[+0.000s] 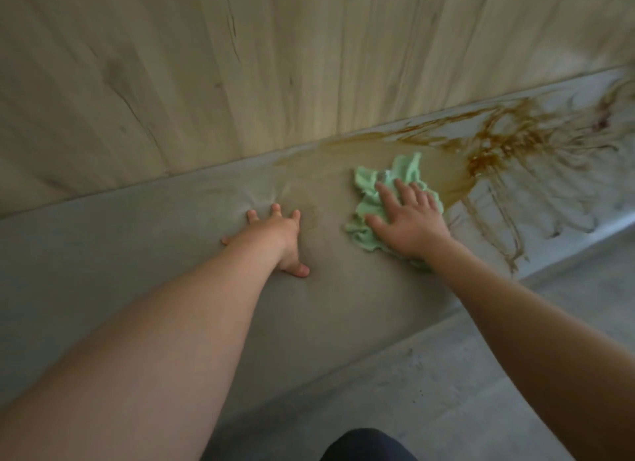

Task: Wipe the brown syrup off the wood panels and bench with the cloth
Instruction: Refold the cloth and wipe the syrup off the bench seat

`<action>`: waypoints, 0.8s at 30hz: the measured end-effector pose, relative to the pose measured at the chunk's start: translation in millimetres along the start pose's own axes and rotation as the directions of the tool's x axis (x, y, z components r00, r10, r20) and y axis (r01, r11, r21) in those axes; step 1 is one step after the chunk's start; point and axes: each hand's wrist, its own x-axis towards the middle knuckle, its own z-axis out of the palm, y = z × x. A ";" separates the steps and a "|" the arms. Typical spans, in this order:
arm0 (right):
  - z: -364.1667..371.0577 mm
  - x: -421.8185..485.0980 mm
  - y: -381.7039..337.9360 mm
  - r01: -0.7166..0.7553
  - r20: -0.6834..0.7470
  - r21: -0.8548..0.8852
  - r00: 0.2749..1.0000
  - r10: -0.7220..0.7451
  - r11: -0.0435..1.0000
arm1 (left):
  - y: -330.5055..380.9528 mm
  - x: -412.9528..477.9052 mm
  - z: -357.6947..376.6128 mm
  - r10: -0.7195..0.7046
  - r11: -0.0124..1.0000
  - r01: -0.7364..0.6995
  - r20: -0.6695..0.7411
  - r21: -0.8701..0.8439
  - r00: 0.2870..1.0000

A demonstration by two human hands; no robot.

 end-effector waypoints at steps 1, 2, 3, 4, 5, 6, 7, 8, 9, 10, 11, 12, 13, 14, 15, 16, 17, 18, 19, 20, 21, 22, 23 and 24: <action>2.1 -22.4 2.1 0.114 0.014 -0.012 0.993 -0.114 0.993 | 0.9 -3.1 -1.5 -0.014 1.000 0.014 0.001 0.005 1.000; 1.7 -44.3 10.4 0.209 0.028 -0.014 0.978 -0.209 0.978 | 2.6 -8.2 -2.1 -0.025 1.000 0.025 -0.003 0.010 1.000; -1.2 -60.9 25.1 0.276 0.038 -0.016 0.961 -0.275 0.961 | 4.7 -14.5 -2.7 -0.034 0.999 0.034 -0.011 0.009 0.999; -3.9 -69.3 43.9 0.304 0.048 -0.018 0.952 -0.302 0.953 | 5.6 -19.4 -2.9 -0.047 0.999 0.047 -0.022 0.000 0.999; -6.7 -71.4 65.3 0.287 0.049 -0.027 0.957 -0.285 0.958 | 7.2 -25.8 -3.6 -0.062 0.998 0.061 -0.033 -0.009 0.998; -10.1 -72.0 89.8 0.218 0.033 -0.038 0.976 -0.217 0.975 | 11.7 -32.1 -5.0 -0.077 0.997 0.077 -0.038 0.004 0.996; -12.5 -70.0 109.3 0.099 0.003 -0.038 0.995 -0.099 0.994 | 16.9 -39.0 -7.5 -0.095 0.995 0.096 -0.035 0.033 0.995; -14.2 -66.6 122.5 -0.058 -0.033 -0.018 0.998 0.057 0.998 | 23.1 -39.5 -9.7 -0.111 0.991 0.113 -0.033 0.068 0.993; -15.6 -63.3 129.7 -0.220 -0.059 0.013 0.974 0.220 0.975 | 33.3 -41.4 -16.1 -0.121 0.984 0.123 -0.024 0.126 0.992; -14.3 -58.2 127.1 -0.356 -0.064 0.047 0.931 0.359 0.933 | 42.1 -41.3 -23.5 -0.124 0.972 0.123 -0.008 0.199 0.992; -13.7 -54.1 118.3 -0.454 -0.056 0.078 0.887 0.459 0.887 | 53.5 -39.9 -31.0 -0.094 0.957 0.084 0.024 0.276 0.995; -13.1 -52.2 104.3 -0.504 -0.037 0.093 0.860 0.509 0.859 | 65.7 -38.3 -39.4 -0.045 0.944 0.027 0.048 0.330 0.998; -11.0 -52.6 91.5 -0.497 -0.026 0.092 0.865 0.501 0.863 | 80.7 -35.7 -46.2 0.026 0.945 -0.040 0.047 0.325 0.999; -7.1 -55.7 80.7 -0.422 -0.034 0.076 0.904 0.425 0.903 | 93.9 -35.3 -52.9 0.104 0.954 -0.107 0.025 0.279 0.994; -3.0 -60.7 76.8 -0.299 -0.053 0.059 0.952 0.302 0.952 | 106.8 -31.9 -57.9 0.164 0.962 -0.157 -0.014 0.223 0.986; -0.3 -64.9 82.9 -0.172 -0.070 0.044 0.982 0.175 0.984 | 120.9 -27.5 -63.2 0.213 0.959 -0.201 -0.044 0.200 0.976; -1.4 -66.3 94.2 -0.075 -0.074 0.029 0.994 0.077 0.997 | 132.9 -25.6 -67.0 0.227 0.958 -0.214 -0.048 0.189 0.973; -4.7 -62.7 112.6 -0.029 -0.069 0.016 0.997 0.030 0.999 | 143.8 -19.6 -67.5 0.226 0.959 -0.215 -0.042 0.184 0.973; -8.3 -57.3 131.2 -0.038 -0.062 0.007 0.997 0.039 0.999 | 148.9 -15.6 -66.1 0.201 0.963 -0.192 -0.025 0.190 0.979; -11.4 -49.4 150.4 -0.094 -0.061 0.009 0.994 0.094 0.996 | 150.8 -7.1 -62.9 0.167 0.966 -0.161 -0.012 0.202 0.986; -15.1 -40.4 167.4 -0.174 -0.063 0.024 0.983 0.175 0.984 | 150.4 0.5 -60.2 0.138 0.969 -0.135 0.001 0.206 0.990; -18.3 -30.1 181.5 -0.251 -0.069 0.036 0.965 0.253 0.967 | 150.1 9.0 -57.5 0.113 0.973 -0.113 0.009 0.203 0.994; -21.5 -15.2 192.8 -0.308 -0.072 0.039 0.948 0.310 0.951 | 152.2 17.1 -56.5 0.108 0.975 -0.110 0.021 0.193 0.994; -24.6 -4.1 197.6 -0.353 -0.068 0.041 0.932 0.355 0.935 | 153.5 19.5 -56.4 0.120 0.975 -0.124 0.029 0.186 0.992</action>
